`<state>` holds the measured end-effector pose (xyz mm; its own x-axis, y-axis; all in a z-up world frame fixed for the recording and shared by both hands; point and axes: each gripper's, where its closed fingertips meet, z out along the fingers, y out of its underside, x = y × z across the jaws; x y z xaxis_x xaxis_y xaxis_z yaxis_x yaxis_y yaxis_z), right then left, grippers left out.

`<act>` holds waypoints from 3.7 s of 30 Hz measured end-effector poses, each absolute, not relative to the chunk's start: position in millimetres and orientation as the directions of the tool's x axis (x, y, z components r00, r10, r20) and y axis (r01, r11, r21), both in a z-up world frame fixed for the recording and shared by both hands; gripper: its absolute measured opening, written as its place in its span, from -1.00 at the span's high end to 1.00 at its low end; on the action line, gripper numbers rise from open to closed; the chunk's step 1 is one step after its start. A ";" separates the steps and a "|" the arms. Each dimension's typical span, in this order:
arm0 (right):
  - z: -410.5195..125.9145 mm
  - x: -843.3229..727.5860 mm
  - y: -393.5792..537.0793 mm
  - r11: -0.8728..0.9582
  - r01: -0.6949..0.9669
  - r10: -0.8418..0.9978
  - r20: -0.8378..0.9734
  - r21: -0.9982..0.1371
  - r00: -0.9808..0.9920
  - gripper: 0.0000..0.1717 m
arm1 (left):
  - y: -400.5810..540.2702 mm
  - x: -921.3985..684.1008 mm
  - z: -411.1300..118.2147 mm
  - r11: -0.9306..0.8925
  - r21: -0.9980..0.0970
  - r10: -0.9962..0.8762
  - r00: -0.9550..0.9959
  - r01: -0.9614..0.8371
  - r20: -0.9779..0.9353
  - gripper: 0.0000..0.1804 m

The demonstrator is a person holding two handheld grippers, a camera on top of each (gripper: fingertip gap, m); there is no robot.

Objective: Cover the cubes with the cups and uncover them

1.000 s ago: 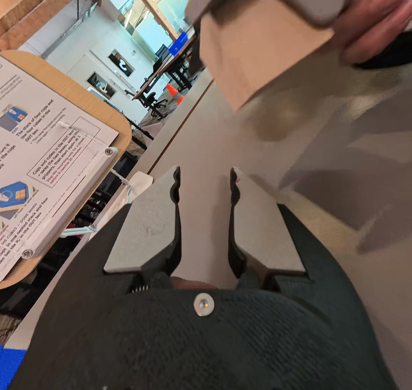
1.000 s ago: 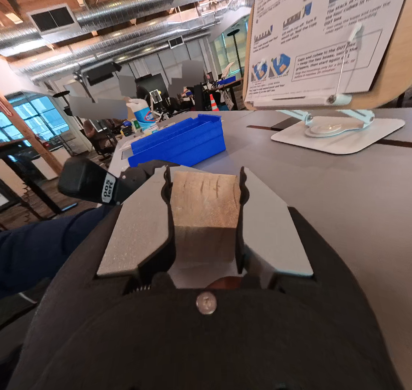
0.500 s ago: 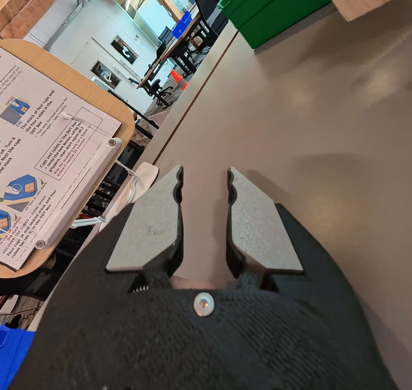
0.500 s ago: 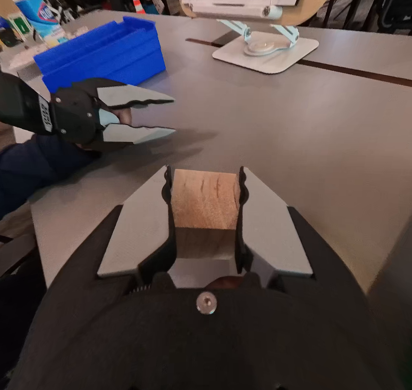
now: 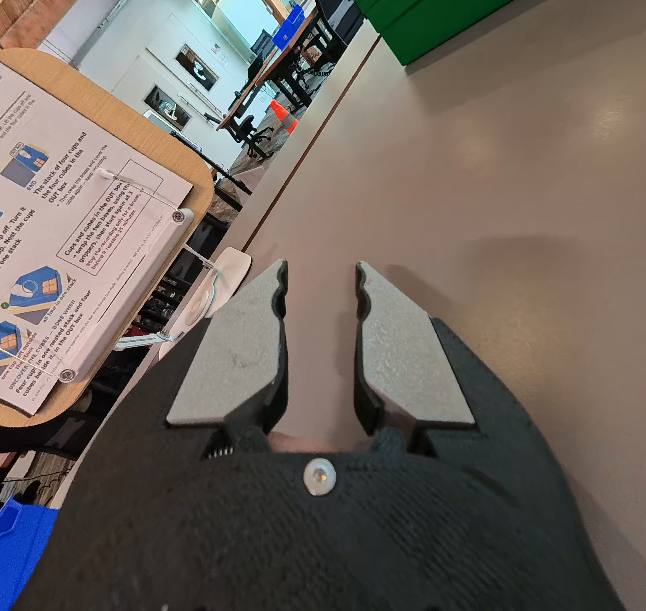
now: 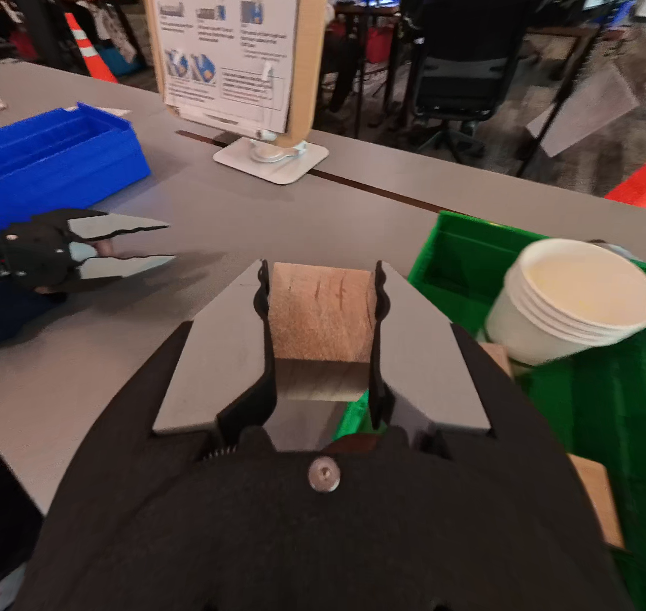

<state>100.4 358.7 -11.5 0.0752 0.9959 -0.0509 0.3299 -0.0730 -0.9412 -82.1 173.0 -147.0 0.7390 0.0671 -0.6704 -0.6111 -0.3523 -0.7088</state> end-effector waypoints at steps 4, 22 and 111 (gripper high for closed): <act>-39.9 133.6 431.4 -0.097 0.419 0.959 0.028 -0.903 0.282 0.32 | 174.5 -80.4 -150.0 -0.361 -0.694 0.056 0.729 -0.623 -0.683 0.59; -92.3 153.9 449.4 -0.279 0.387 0.911 -0.116 -0.879 0.395 0.18 | 167.9 -109.8 -154.1 -0.463 -0.700 0.140 0.735 -0.544 -0.663 0.60; -115.7 8.7 335.6 0.420 0.410 0.718 0.573 -0.810 0.396 0.31 | -177.4 -1.8 17.2 -0.235 -0.915 0.648 0.649 -0.327 -0.398 0.93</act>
<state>8.7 335.6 -115.7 0.3959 0.7179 0.5726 0.4097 0.4200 -0.8098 -1.8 -177.4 17.2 0.6491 0.6482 -0.3982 -0.3266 -0.2353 -0.9154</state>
